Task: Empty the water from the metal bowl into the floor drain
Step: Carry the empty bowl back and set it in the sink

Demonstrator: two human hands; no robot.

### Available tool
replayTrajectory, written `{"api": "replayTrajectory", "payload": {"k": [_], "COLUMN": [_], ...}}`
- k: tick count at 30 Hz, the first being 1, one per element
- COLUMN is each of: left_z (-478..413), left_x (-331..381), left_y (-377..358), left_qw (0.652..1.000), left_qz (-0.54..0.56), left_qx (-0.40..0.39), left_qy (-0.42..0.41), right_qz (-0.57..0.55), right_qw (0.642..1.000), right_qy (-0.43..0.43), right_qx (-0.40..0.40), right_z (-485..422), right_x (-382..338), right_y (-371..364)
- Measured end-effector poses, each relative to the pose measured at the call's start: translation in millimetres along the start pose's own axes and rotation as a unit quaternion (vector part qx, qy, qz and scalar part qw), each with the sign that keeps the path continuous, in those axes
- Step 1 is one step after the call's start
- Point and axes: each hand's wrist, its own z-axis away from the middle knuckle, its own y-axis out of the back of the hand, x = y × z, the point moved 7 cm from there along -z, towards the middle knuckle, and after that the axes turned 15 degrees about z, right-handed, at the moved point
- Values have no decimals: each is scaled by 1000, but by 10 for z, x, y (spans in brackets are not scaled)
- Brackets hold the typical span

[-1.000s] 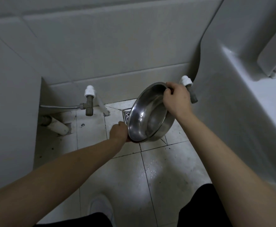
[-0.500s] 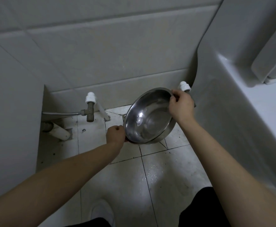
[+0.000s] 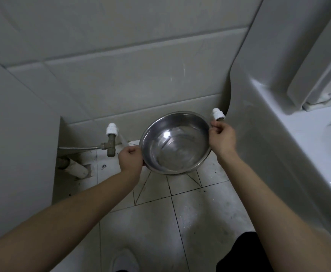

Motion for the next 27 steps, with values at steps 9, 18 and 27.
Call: {"api": "replayTrajectory", "payload": {"k": [9, 18, 27], "left_z": [-65, 199, 868], "left_x": [535, 1029, 1831], "left_y": [81, 169, 238], "left_qw": [998, 993, 992], "left_qz": [31, 69, 44], "left_qx": [20, 51, 103], "left_qy": [-52, -82, -60], "right_qz": [-44, -94, -47], "right_qw": [996, 991, 994], "right_qy": [-50, -71, -72], "right_qx": [-51, -68, -74], "right_z": [120, 324, 694], "right_x": [21, -153, -786], "right_y": [-104, 35, 826]}}
